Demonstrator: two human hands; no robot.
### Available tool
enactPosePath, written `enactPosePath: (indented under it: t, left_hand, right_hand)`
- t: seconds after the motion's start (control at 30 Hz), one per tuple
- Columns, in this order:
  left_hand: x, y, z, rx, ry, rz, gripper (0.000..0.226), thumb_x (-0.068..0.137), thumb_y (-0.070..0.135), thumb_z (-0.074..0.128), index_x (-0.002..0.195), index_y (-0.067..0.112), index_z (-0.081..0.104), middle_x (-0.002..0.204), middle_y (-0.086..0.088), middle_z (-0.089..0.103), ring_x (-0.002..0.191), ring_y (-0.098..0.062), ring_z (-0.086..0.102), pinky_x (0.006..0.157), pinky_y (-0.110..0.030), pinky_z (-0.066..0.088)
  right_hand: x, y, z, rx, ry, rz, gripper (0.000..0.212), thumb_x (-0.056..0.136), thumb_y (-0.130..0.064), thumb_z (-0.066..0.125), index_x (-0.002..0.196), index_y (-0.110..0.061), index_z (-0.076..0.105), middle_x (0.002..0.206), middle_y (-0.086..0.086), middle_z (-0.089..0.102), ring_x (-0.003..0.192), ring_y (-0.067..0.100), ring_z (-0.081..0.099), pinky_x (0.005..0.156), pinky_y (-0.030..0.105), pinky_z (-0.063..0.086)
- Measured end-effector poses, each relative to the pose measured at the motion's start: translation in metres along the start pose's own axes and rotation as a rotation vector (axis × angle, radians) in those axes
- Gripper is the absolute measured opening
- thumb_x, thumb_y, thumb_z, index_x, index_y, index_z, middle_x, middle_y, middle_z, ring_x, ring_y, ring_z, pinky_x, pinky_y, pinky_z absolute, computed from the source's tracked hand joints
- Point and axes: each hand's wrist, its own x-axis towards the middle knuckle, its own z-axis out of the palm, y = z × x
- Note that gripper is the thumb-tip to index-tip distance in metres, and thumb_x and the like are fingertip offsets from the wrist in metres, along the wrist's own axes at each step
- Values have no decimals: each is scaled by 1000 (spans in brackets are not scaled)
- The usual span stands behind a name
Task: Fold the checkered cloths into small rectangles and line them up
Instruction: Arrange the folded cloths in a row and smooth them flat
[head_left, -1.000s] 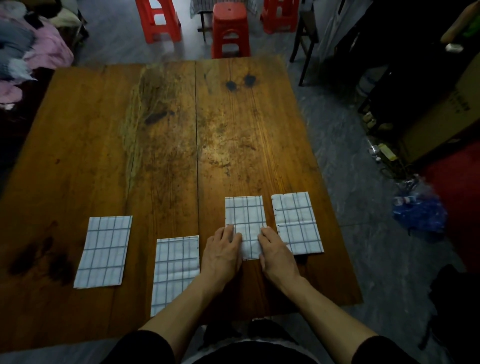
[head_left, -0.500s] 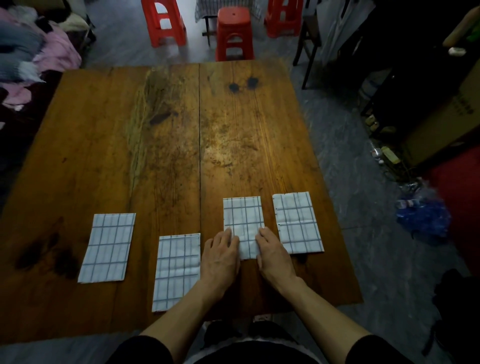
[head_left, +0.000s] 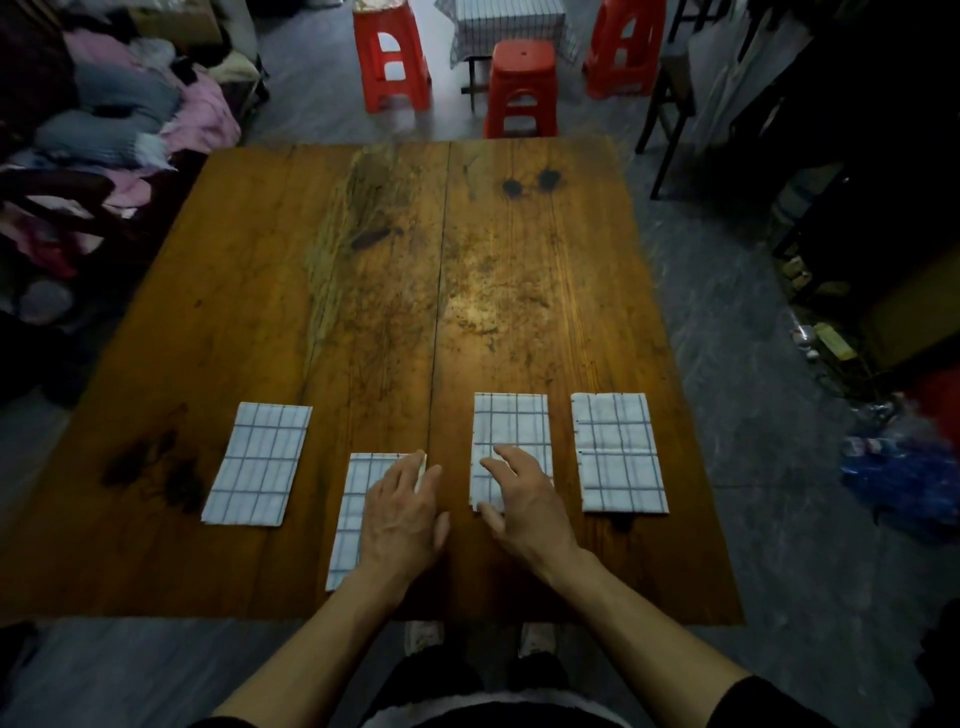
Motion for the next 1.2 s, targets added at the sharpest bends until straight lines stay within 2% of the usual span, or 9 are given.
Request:
enactPosePath:
  t: [0.17,0.37,0.5,0.6,0.7,0.77,0.87,1.03,1.2]
  left_hand:
    - [-21,-40,-5,10,-41,-12,63,72,38,79,127,16,59,136,-15,56,123,-32,54,91,-44,51]
    - [-40,-93,-3,-101,-49,26,73,73,42,76,137,23,46,138,-11,52,124,-28,51,94,-42,49]
    - [-51,-128,7,-144,-59,146,69,73,47,74,132,26,47,138,-10,51,121,-28,53,90,-39,51]
    - [-57,-142,13,-158,-67,255,75,72,49,73,137,27,42,141,-11,49,121,-29,52,89,-40,53]
    - [-69,-150,20,-164,-100,316,79,71,46,76,139,27,41,141,-12,48,120,-29,52,87,-40,54]
    - [-71,-153,23,-156,-91,356,74,69,44,77,133,26,45,137,-10,50,116,-28,54,83,-38,55]
    - [-68,-156,26,-120,-108,398,62,71,43,73,126,26,49,140,-7,47,121,-27,49,88,-39,53]
    - [-59,-159,26,-122,-91,364,52,74,42,70,119,25,52,136,-6,50,122,-26,48,89,-40,50]
    - [-42,-158,25,-82,-64,338,47,76,43,67,117,23,54,133,-7,52,122,-26,49,90,-40,48]
  right_hand:
    - [-11,-21,20,-5,-66,31,62,89,-31,66,144,-25,39,153,1,32,143,16,26,116,32,28]
    - [-16,-60,46,-17,-121,57,56,87,-34,67,139,-28,45,152,-3,35,140,14,28,116,33,28]
    - [-17,-92,71,-55,-141,71,64,82,-37,72,139,-28,44,151,-2,32,140,15,28,113,30,27]
    - [-23,-107,84,-94,-147,82,70,79,-39,74,140,-29,41,153,-1,27,140,17,25,113,30,26]
    - [-36,-110,96,-124,-152,117,64,82,-36,72,138,-31,43,153,-2,27,142,18,23,116,35,29]
    - [-41,-109,103,-139,-171,136,58,85,-34,70,137,-31,45,155,-2,26,145,19,19,117,40,28]
    - [-42,-105,110,-133,-147,169,53,87,-27,67,137,-27,48,157,-2,26,147,20,14,119,38,23]
    - [-32,-105,113,-125,-97,145,50,87,-21,68,134,-24,52,155,0,29,145,17,22,116,28,21]
    - [-12,-100,111,-133,-80,117,49,87,-19,68,134,-22,53,154,1,30,144,18,25,117,32,27]
